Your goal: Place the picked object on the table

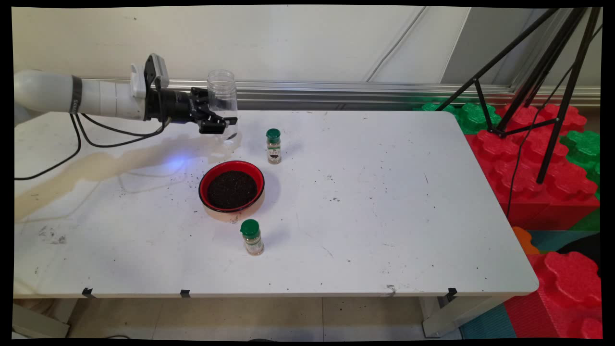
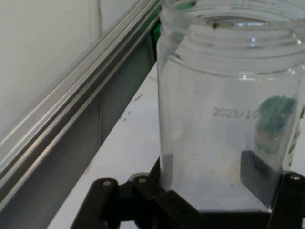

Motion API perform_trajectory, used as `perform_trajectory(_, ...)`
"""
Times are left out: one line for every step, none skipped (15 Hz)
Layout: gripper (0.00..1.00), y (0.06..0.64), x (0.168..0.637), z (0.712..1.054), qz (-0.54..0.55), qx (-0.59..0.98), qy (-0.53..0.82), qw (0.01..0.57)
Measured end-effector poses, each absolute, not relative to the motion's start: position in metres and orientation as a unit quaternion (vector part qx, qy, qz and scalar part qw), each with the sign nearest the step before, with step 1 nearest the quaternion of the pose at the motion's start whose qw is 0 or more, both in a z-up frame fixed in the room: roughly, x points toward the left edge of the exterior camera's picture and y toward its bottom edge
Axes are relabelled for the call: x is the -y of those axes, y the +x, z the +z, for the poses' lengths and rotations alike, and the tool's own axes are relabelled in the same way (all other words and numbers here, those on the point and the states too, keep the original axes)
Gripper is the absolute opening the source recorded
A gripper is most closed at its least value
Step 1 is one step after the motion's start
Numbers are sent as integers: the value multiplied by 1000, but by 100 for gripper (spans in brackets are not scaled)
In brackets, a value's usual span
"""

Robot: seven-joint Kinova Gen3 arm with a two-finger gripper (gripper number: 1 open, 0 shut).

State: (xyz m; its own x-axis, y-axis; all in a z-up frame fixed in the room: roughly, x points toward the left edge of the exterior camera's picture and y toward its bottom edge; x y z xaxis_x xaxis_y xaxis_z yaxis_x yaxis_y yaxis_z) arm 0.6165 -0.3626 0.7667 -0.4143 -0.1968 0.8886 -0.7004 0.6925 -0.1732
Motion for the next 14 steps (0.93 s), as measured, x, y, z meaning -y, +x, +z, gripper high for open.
perform_trajectory(0,618,364,761,271,794,284,464)
perform_trajectory(0,620,365,755,271,793,284,466)
perform_trajectory(0,621,366,750,272,792,283,468)
perform_trajectory(0,622,366,747,272,792,282,469)
perform_trajectory(0,622,367,742,273,791,280,470)
perform_trajectory(0,623,368,736,274,791,277,472)
perform_trajectory(0,624,369,730,276,790,274,474)
perform_trajectory(0,624,369,727,278,789,272,476)
perform_trajectory(0,624,369,724,279,789,270,477)
perform_trajectory(0,625,369,719,280,788,268,478)
perform_trajectory(0,625,370,714,281,787,267,480)
perform_trajectory(0,626,370,710,283,786,265,481)
perform_trajectory(0,626,371,706,284,785,264,482)
perform_trajectory(0,627,371,704,284,785,264,483)
